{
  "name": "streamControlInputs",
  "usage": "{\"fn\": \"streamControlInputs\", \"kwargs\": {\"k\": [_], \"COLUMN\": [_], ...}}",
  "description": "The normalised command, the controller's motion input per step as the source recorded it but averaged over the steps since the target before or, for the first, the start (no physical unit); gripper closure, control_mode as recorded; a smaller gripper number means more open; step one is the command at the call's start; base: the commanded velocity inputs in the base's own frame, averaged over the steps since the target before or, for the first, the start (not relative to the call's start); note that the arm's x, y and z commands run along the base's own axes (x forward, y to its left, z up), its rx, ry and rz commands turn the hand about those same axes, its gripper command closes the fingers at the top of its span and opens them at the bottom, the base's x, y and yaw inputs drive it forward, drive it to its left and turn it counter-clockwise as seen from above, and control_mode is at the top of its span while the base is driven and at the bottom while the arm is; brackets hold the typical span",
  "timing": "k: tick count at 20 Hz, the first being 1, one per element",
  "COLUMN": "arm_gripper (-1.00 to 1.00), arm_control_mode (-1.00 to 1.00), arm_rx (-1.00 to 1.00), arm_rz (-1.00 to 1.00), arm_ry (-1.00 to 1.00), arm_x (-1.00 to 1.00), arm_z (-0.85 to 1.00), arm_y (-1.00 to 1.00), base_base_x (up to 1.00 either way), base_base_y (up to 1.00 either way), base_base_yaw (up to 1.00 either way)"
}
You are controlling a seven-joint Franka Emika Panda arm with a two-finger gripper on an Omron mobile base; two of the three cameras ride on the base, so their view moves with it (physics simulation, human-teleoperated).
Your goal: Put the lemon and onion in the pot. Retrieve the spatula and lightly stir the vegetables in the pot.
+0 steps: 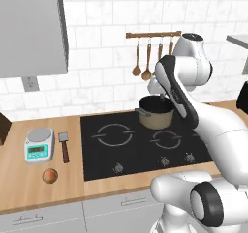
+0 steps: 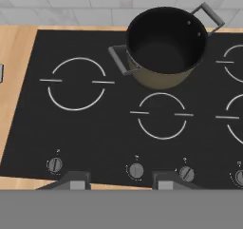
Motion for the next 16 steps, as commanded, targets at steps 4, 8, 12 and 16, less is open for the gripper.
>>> {"fn": "streamControlInputs", "kwargs": {"k": [4, 8, 12, 16], "arm_gripper": [-1.0, -1.0, -1.0, -1.0], "arm_control_mode": [1.0, 1.0, 1.0, 1.0], "arm_rx": [0.0, 0.0, 0.0, 0.0], "arm_rz": [0.0, 0.0, 0.0, 0.0], "arm_ry": [0.0, 0.0, 0.0, 0.0], "arm_x": [0.0, 0.0, 0.0, 0.0], "arm_z": [0.0, 0.0, 0.0, 0.0], "arm_y": [0.0, 0.0, 0.0, 0.0], "base_base_x": [0.0, 0.0, 0.0, 0.0], "base_base_y": [0.0, -0.43, -1.0, -0.93], "base_base_yaw": [0.0, 0.0, -0.03, -0.02]}}
